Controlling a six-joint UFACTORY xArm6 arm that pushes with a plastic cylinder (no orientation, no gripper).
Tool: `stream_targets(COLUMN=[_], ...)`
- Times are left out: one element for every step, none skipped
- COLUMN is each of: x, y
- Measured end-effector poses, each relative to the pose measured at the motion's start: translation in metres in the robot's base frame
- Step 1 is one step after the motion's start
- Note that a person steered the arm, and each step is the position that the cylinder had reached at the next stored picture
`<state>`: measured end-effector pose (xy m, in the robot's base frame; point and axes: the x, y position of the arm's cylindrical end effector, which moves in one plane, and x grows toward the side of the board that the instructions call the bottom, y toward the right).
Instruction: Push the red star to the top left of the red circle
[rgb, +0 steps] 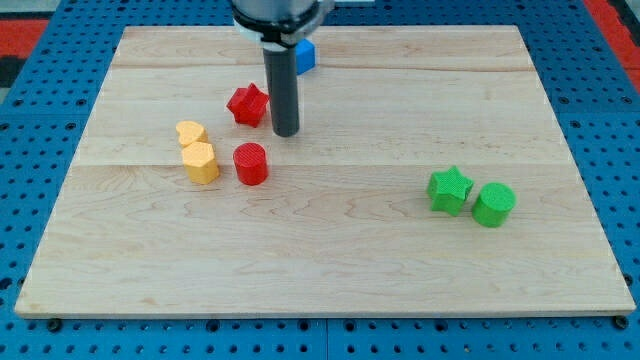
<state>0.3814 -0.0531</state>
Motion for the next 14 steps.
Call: stream_targets(x=[-0.027,-0.04,-0.058,-0.06,-0.06,-0.06,-0.061,-0.074,-0.066,-0.037,-0.01,0.009,-0.003,-0.047], y=[-0.002,-0.013,-0.004,-0.003,-0.003,-0.003,-0.009,-0.019,-0.04,-0.041,-0.041,-0.041,-0.037,-0.025])
